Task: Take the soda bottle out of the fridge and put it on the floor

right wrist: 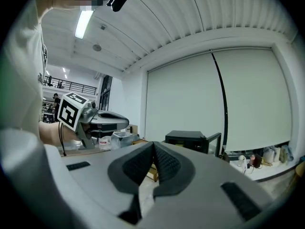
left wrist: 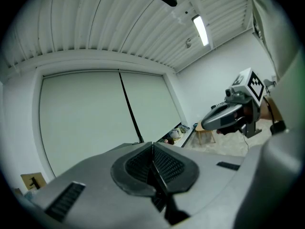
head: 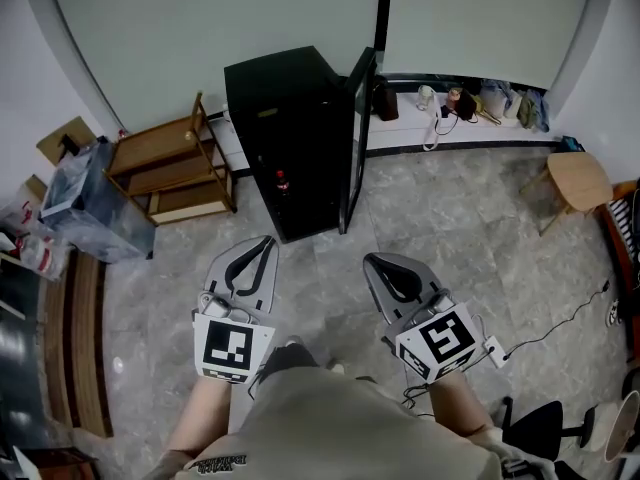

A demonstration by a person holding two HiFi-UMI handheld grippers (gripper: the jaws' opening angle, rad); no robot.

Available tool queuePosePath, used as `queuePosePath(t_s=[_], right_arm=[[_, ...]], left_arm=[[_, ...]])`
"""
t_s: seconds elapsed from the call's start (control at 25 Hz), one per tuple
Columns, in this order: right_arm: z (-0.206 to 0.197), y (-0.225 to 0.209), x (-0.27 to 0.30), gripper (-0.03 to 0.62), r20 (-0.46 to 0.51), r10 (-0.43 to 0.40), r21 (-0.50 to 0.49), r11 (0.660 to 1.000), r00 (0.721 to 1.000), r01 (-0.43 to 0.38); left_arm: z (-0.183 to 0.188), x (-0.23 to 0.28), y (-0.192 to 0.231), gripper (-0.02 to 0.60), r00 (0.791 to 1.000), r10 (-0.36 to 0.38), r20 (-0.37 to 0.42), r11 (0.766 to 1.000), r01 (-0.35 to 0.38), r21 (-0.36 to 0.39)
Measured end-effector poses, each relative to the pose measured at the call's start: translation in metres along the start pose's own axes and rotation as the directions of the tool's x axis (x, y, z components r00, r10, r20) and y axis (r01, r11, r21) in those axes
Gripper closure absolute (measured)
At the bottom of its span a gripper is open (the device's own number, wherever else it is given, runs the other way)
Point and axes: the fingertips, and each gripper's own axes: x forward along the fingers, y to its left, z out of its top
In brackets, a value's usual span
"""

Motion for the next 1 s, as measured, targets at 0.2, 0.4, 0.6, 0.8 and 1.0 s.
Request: queuePosePath(t_s=[0.2,0.4,0.6,0.8,1.0], right_arm=[[-0.006,-0.002,0.002,0.597,-0.004,0.036,-0.006,0.999,0.999,-0.036],[-0.011,-0.006,0.012,0.597,-0.015,0.048,0.005,0.999,0.999,-0.048],[-0.017,-0.013,0.023,0.597,-0.037,0.05,0.002,0.999,0.998,-0.05],[-0.019,-0.02,0.042,0.598,-0.045,0.052,0.005,0.999,0.998,-0.052],[-0.024,-0.03,0.071,0.597,-0.047,0.047,0.018,0.999,0.998,-0.046]], left_arm=[[-0.01,0.001,-0.004,0.571,0.999,0.019,-0.038,1.0,-0.019,-0.009],[-0.023,0.007,-0.003,0.571,0.998,0.019,-0.068,1.0,-0.02,-0.016],[-0.03,0.019,-0.002,0.571,0.997,0.015,-0.076,1.0,-0.016,-0.015],[-0.037,0.032,0.011,0.571,0.997,0.014,-0.082,1.0,-0.016,-0.015],[-0.054,0.049,0.029,0.571,0.995,0.018,-0.094,1.0,-0.018,-0.003]])
